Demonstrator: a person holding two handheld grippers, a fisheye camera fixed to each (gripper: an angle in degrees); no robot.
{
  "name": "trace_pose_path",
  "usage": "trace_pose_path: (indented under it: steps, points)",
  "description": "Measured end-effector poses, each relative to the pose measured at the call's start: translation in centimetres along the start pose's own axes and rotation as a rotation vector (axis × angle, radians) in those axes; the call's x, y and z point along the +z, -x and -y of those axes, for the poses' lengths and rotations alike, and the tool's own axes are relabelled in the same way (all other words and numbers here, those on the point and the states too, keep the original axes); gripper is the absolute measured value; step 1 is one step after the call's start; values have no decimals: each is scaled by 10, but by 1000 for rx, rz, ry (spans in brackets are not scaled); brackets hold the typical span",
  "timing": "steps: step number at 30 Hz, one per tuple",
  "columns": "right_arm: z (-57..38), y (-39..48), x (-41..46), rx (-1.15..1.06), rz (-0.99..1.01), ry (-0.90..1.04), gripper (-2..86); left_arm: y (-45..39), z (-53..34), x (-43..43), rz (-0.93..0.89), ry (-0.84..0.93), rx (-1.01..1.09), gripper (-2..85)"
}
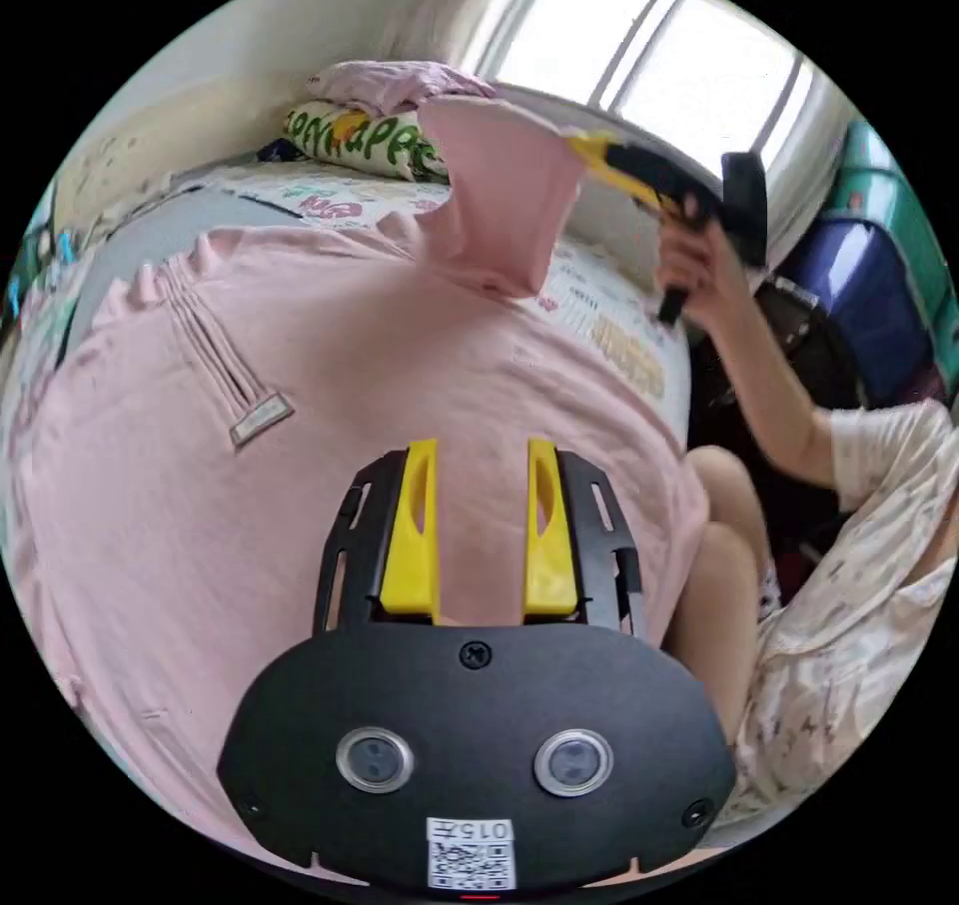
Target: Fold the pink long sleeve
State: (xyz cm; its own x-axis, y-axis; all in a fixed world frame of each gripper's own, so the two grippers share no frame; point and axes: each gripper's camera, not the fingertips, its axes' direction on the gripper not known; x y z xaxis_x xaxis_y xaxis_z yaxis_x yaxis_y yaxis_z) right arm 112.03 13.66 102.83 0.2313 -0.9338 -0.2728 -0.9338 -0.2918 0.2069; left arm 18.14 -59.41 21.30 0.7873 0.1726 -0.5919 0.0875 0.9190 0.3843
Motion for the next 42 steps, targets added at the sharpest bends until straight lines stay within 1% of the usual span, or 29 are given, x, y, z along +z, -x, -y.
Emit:
trace_pose_path:
  steps: [1,2,3,4,5,6,8,10,14,16,19,20,23,26,30,32,33,35,37,40,42]
  points:
    - [-41,33,18,-68,28,62,8,31,-22,-20,-122,-105,-143,138]
    - [-61,46,26,-97,32,96,8,55,-50,-35,-211,-191,-270,148]
    - [-98,62,41,-143,34,164,9,69,-79,-44,-258,-248,-349,155]
    - [-131,68,53,-162,33,231,9,72,-93,-47,-260,-265,-375,156]
    - [-146,68,57,-158,32,256,9,73,-114,-53,-226,-259,-411,158]
    - [-158,66,48,-163,17,259,9,70,-122,-55,-203,-250,-410,159]
    - [-171,55,24,-166,21,220,8,51,-145,-73,-87,-266,-400,160]
    - [-195,21,10,-113,62,242,6,42,-151,-82,-27,-267,-403,161]
    - [-222,-21,-24,-78,91,176,5,47,-140,-89,-18,-279,-461,163]
    - [-236,-47,-34,-71,107,178,5,43,-129,-92,34,-304,-470,165]
    - [-252,-82,-40,-57,126,202,6,32,-95,-92,141,-321,-421,166]
    - [-255,-88,-42,-57,128,204,6,36,-77,-84,160,-293,-401,166]
    - [-272,-122,-51,-53,134,204,6,64,-35,-46,109,-123,-426,162]
    - [-290,-158,-60,-46,128,200,6,65,-15,-16,123,-61,-425,143]
    - [-316,-178,-55,-120,15,268,6,32,-4,4,234,3,-321,110]
    - [-330,-178,-48,-183,-65,310,6,10,-5,1,326,21,-271,53]
    - [-341,-176,-43,-233,-129,326,6,1,-9,-7,319,9,-238,26]
    - [-361,-174,-40,-319,-227,327,6,-9,-18,-25,278,-24,-215,16]
    - [-389,-177,-43,-414,-339,289,5,-15,-33,-49,245,-55,-221,11]
    - [-418,-202,-59,-477,-403,224,3,-21,-70,-97,159,-149,-247,9]
    - [-427,-226,-78,-487,-393,186,1,-32,-97,-127,108,-221,-235,9]
